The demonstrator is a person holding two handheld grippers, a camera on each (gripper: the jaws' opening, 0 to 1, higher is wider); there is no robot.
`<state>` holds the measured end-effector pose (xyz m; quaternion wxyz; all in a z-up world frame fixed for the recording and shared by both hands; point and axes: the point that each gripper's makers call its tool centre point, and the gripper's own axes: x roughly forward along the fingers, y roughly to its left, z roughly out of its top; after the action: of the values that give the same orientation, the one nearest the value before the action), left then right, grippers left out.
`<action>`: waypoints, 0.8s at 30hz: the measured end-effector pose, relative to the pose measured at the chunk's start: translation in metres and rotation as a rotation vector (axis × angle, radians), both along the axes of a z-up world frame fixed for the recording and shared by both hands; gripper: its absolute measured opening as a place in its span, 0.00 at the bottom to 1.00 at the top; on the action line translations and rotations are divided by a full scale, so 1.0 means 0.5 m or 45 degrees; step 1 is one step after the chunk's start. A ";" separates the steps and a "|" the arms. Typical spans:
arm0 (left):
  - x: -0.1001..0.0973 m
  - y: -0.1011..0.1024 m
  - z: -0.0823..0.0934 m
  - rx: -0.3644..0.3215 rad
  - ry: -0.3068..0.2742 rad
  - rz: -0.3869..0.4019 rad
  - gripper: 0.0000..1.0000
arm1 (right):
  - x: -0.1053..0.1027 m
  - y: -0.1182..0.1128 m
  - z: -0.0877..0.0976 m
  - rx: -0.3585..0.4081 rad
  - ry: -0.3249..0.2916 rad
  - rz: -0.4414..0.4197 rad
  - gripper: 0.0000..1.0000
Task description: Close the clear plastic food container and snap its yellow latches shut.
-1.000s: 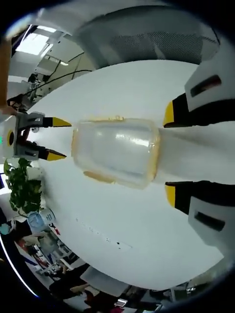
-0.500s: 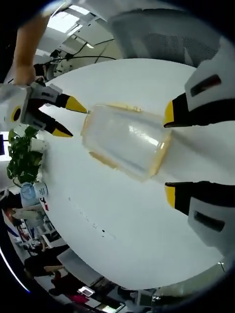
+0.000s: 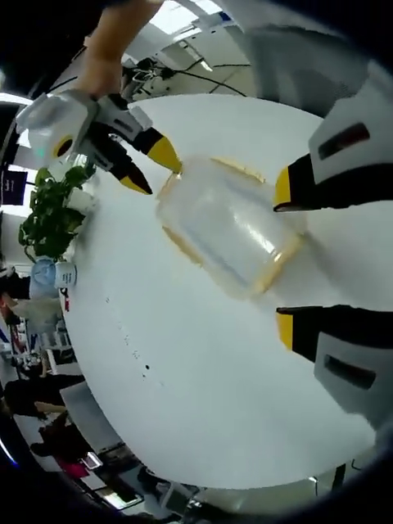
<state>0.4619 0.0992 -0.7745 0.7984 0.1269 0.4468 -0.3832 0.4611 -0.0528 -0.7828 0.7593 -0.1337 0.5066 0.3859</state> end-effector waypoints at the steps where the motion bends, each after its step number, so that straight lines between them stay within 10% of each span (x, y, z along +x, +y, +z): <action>1: -0.002 -0.005 -0.001 -0.011 0.012 0.012 0.44 | 0.002 0.003 0.006 -0.010 -0.024 0.018 0.34; 24: -0.006 -0.017 -0.042 -0.170 0.250 0.390 0.42 | 0.007 0.004 -0.020 0.024 0.105 -0.322 0.31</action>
<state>0.4588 0.0904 -0.7956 0.8067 -0.0338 0.5101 -0.2967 0.4645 -0.0508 -0.7929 0.7816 -0.0456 0.5465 0.2970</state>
